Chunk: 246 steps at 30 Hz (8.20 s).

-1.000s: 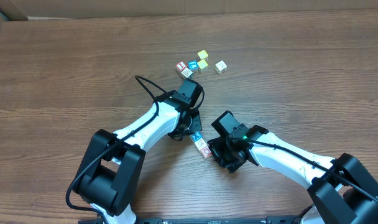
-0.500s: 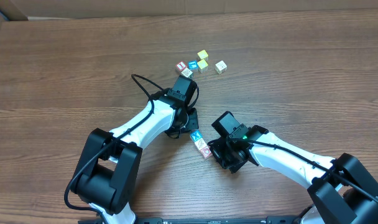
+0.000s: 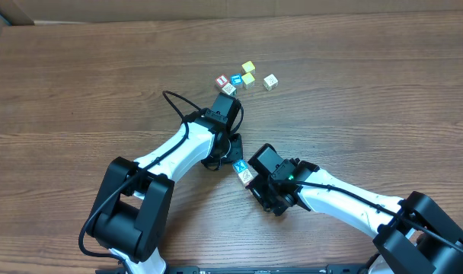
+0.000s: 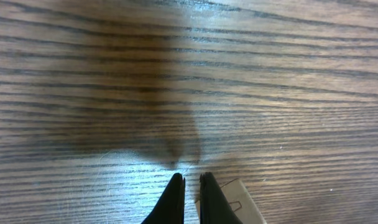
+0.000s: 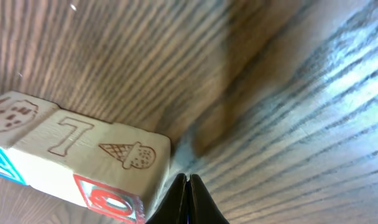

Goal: Flip 3 blocks

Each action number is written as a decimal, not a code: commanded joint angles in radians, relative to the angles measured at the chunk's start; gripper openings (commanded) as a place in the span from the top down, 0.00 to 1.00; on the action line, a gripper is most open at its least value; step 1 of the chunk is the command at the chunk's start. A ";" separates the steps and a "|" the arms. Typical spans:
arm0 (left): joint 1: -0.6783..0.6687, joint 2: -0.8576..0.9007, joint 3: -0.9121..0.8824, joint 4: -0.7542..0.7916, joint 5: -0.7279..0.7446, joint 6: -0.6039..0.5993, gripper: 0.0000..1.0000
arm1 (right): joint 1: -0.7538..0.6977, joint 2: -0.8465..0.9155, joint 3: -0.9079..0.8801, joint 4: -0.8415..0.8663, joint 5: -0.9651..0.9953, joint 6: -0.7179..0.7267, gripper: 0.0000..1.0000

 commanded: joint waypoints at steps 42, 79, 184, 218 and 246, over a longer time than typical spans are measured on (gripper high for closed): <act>0.002 -0.016 -0.001 0.098 0.111 0.093 0.96 | 0.059 0.003 0.004 0.132 0.095 0.102 0.93; 0.083 -0.019 0.195 -0.119 0.037 0.092 0.96 | -0.148 -0.143 0.251 -0.187 -0.002 -0.659 0.96; 0.079 -0.016 -0.037 -0.051 0.240 0.123 0.96 | -0.188 0.147 0.213 0.027 0.156 -0.982 0.96; 0.299 -0.016 -0.037 0.045 0.116 0.063 0.96 | -0.258 0.160 0.213 0.275 -0.128 -1.220 0.96; 0.309 -0.016 -0.037 -0.006 0.113 0.101 0.96 | -0.235 0.222 0.213 0.246 -0.229 -1.298 0.96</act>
